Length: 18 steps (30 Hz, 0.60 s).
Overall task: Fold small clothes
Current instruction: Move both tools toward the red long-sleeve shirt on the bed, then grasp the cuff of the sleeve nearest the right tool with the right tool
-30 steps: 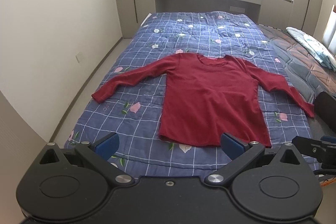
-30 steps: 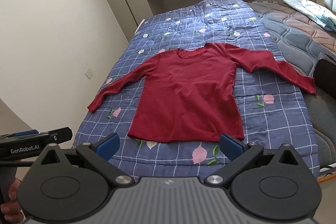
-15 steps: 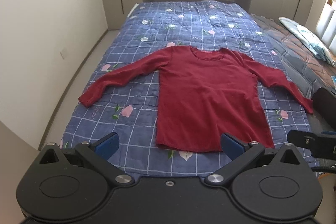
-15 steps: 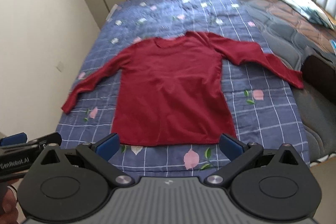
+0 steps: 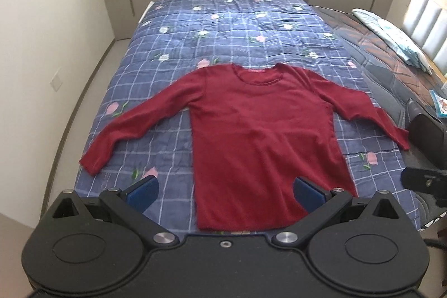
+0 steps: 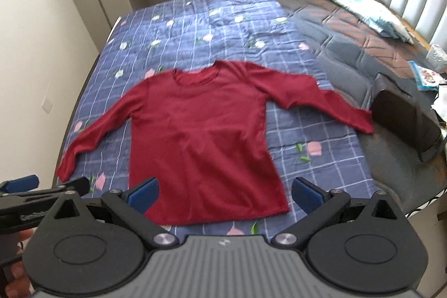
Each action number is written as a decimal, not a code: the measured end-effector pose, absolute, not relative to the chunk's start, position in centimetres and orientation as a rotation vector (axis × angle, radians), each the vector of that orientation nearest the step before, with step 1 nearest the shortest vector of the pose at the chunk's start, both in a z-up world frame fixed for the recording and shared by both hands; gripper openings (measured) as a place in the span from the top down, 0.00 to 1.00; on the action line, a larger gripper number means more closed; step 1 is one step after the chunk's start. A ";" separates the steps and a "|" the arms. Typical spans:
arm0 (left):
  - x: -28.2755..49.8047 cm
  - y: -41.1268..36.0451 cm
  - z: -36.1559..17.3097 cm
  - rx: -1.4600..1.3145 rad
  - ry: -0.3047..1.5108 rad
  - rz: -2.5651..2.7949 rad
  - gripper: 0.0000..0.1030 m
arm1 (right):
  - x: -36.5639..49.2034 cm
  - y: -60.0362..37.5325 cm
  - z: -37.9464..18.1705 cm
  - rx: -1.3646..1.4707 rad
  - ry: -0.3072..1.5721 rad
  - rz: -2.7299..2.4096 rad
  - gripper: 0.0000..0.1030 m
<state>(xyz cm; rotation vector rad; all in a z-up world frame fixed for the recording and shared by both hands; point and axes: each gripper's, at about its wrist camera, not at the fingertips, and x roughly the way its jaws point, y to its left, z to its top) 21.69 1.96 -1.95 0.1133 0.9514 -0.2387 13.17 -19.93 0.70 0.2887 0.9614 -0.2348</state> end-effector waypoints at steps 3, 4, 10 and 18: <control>22.5 0.4 -2.1 0.123 0.963 -0.250 0.01 | 13.6 -21.3 1.1 0.305 0.964 -0.261 0.00; 22.8 -0.3 -2.2 0.127 0.974 -0.253 0.01 | 13.7 -21.8 1.0 0.310 0.970 -0.272 0.00; 24.4 -3.5 -3.2 0.146 1.006 -0.256 0.01 | 15.1 -25.4 -0.1 0.340 0.965 -0.301 0.00; 27.7 -8.1 -5.8 0.133 1.072 -0.247 0.01 | 17.6 -31.7 -3.7 0.369 0.989 -0.332 0.00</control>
